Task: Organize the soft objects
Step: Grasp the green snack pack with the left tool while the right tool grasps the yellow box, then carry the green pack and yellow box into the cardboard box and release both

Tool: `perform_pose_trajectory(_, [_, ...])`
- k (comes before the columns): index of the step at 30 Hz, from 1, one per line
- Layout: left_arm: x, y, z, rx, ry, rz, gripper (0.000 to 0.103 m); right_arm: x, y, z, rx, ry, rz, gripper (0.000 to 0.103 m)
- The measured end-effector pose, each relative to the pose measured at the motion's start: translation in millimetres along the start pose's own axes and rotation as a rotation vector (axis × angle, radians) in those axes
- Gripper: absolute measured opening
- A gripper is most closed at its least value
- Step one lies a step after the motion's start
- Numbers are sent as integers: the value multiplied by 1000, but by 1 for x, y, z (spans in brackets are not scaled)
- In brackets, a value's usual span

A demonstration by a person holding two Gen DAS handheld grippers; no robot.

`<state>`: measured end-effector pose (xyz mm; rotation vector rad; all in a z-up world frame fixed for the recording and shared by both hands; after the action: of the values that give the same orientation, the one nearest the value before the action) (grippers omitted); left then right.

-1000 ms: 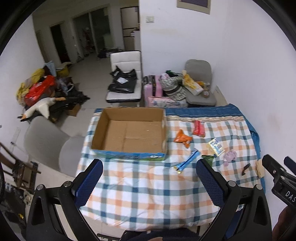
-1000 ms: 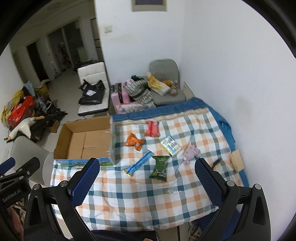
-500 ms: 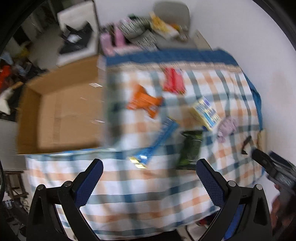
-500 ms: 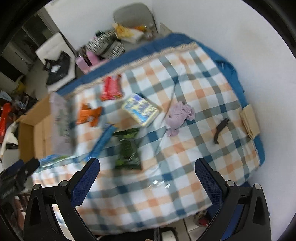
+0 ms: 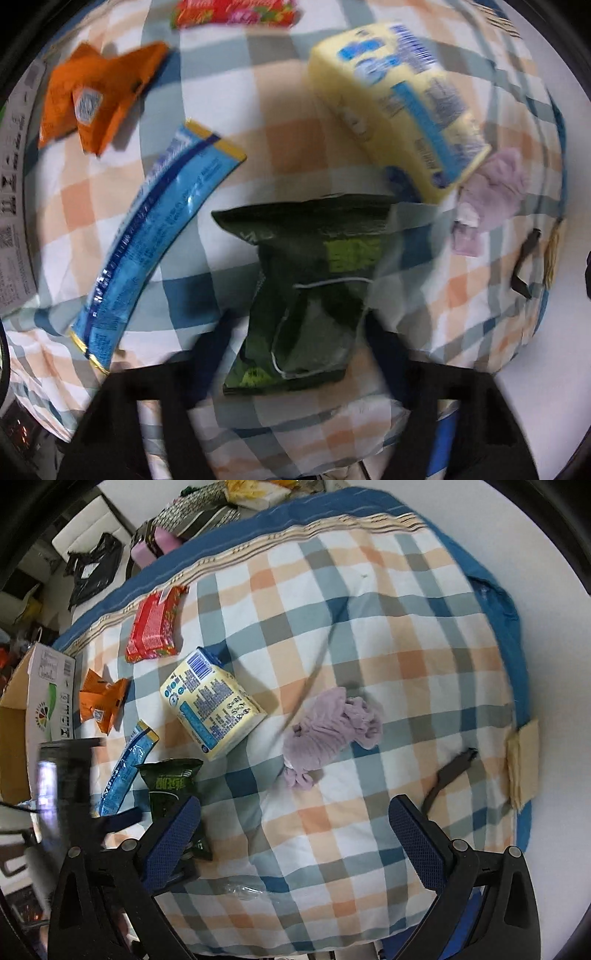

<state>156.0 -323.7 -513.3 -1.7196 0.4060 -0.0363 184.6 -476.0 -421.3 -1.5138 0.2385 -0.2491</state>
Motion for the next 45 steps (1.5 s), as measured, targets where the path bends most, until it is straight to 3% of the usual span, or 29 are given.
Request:
perform_pose_trajectory(5, [-3, -11, 29, 1, -94, -67, 49, 21, 27, 31, 22, -98, 50, 102])
perform_pose_trajectory(8, [-4, -6, 40, -27, -150, -60, 52, 34, 49, 51, 12, -162, 92, 100])
perform_pose_trajectory(11, [-5, 6, 43, -71, -180, -44, 52, 45, 70, 69, -22, -228, 131, 95])
perform_pose_trajectory(16, [-4, 9, 44, -70, -193, -45, 52, 51, 101, 81, -88, -296, 209, 83])
perform_pose_trajectory(18, [-13, 12, 45, -70, -189, -49, 50, 49, 112, 81, -112, -299, 237, 73])
perform_pose_trajectory(20, [-17, 13, 44, -66, -186, -49, 47, 47, 116, 78, -116, -274, 251, 72])
perform_pose_trajectory(27, [-6, -17, 64, -49, -177, -83, 36, 28, 105, 67, -118, -211, 239, 69])
perform_pose_trajectory(40, [-22, -85, 74, -62, -145, -206, 34, -25, 33, 48, -38, -125, 118, 66])
perform_pose_trajectory(45, [-34, -120, 77, -66, -123, -274, 34, -30, 8, 72, -7, -131, 72, 66])
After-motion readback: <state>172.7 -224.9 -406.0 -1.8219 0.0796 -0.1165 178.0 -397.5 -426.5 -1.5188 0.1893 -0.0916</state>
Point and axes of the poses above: each gripper's, at about its wrist camera, not at the fingertips, and y roughly the way its jaws point, z to its left, x to its top, the point moved 10 cm from there along y, roughly the way its jaws point
